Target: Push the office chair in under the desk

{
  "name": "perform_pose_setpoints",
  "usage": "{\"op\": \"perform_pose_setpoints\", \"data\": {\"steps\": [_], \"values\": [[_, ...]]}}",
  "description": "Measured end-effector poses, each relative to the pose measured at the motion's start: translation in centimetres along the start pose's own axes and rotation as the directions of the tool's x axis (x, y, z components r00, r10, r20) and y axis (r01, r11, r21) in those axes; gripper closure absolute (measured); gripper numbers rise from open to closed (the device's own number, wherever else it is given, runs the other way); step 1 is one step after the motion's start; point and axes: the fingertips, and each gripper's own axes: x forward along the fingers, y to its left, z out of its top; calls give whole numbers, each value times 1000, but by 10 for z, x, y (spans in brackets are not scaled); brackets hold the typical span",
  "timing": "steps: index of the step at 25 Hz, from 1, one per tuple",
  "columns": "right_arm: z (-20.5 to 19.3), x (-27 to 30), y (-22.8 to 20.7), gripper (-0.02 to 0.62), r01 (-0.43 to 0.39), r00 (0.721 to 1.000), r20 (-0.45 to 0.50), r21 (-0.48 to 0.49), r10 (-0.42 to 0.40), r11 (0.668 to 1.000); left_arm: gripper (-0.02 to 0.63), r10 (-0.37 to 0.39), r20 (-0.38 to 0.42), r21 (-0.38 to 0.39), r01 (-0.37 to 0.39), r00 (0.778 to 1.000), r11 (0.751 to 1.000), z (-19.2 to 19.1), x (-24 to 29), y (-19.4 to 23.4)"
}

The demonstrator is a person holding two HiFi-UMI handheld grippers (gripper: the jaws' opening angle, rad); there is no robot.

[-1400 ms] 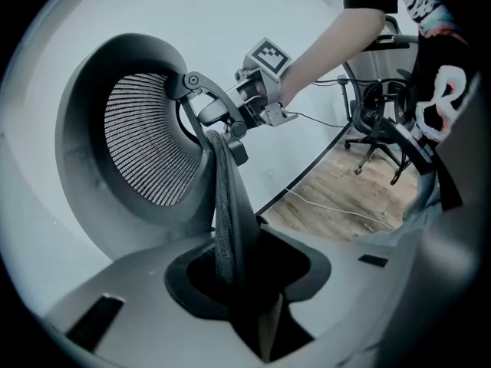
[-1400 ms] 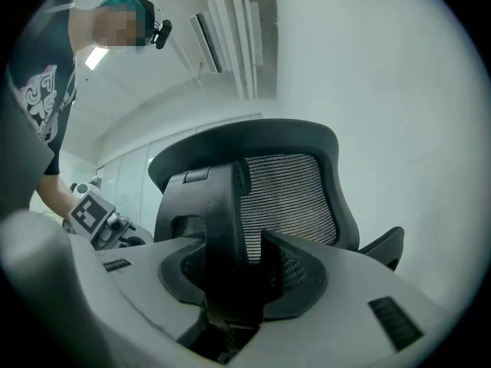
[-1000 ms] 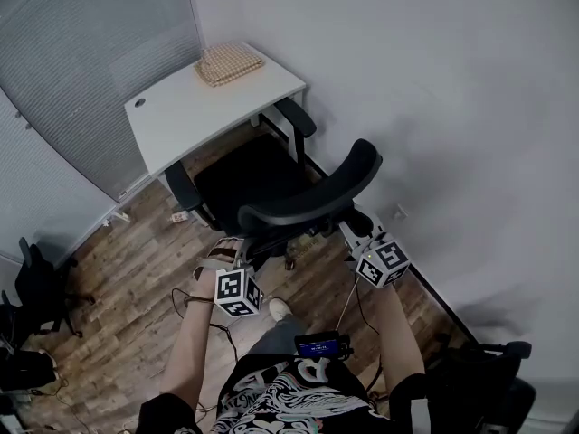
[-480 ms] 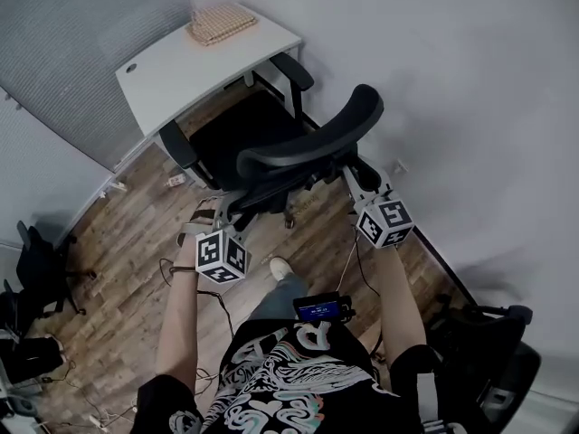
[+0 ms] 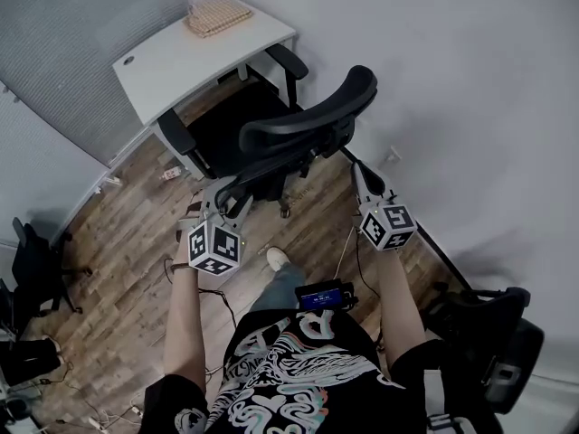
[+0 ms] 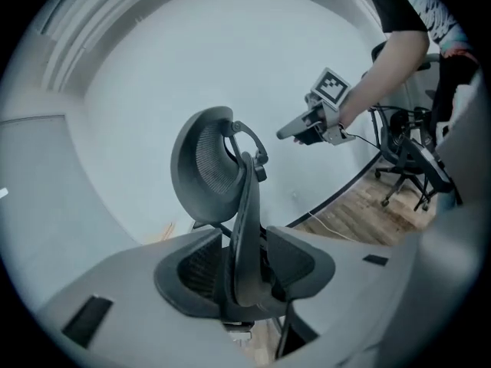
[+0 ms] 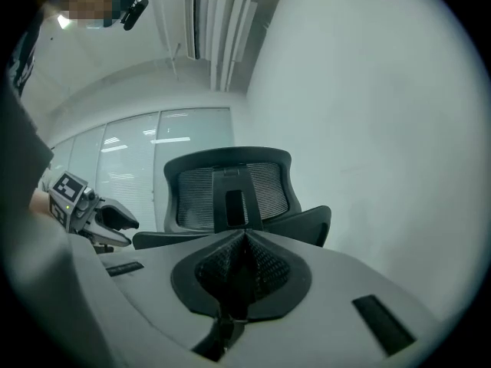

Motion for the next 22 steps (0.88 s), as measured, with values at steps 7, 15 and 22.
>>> {"op": "perform_pose_setpoints", "data": {"steps": [7, 15, 22], "values": [[3, -34, 20, 583, 7, 1000, 5, -18, -7, 1000, 449, 80, 93, -165, -64, 992, 984, 20, -33, 3], [22, -73, 71, 583, -12, 1000, 20, -142, 15, 990, 584, 92, 190, -412, -6, 977, 911, 36, -86, -23], [35, -92, 140, 583, -79, 993, 70, -151, 90, 985, 584, 125, 387, -635, 166, 914, 755, 49, -124, -3]]}}
